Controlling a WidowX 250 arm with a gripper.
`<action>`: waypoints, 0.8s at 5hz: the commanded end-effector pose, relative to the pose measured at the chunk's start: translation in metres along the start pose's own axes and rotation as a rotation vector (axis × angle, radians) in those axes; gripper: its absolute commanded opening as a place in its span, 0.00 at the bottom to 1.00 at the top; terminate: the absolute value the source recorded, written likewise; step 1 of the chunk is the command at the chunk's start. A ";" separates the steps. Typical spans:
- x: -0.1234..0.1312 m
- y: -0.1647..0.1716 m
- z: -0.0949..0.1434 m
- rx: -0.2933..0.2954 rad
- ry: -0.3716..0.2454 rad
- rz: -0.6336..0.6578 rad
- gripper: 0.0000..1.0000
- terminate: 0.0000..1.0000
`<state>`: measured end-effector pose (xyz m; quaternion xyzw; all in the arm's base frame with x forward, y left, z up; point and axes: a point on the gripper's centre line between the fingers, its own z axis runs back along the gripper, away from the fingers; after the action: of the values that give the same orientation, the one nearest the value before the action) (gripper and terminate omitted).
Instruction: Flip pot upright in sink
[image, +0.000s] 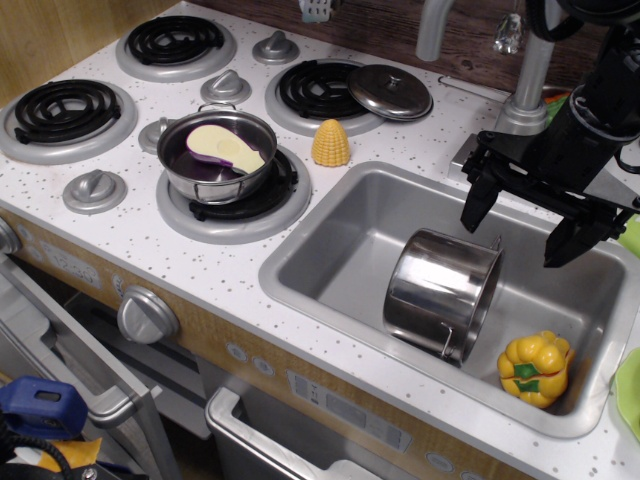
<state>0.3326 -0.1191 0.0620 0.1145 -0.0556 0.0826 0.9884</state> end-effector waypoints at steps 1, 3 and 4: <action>0.000 0.000 0.000 0.000 0.000 0.000 1.00 0.00; 0.001 -0.007 -0.001 0.188 -0.126 -0.055 1.00 0.00; 0.005 -0.009 -0.005 0.248 -0.203 -0.087 1.00 0.00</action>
<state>0.3369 -0.1234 0.0421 0.2711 -0.1363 0.0260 0.9525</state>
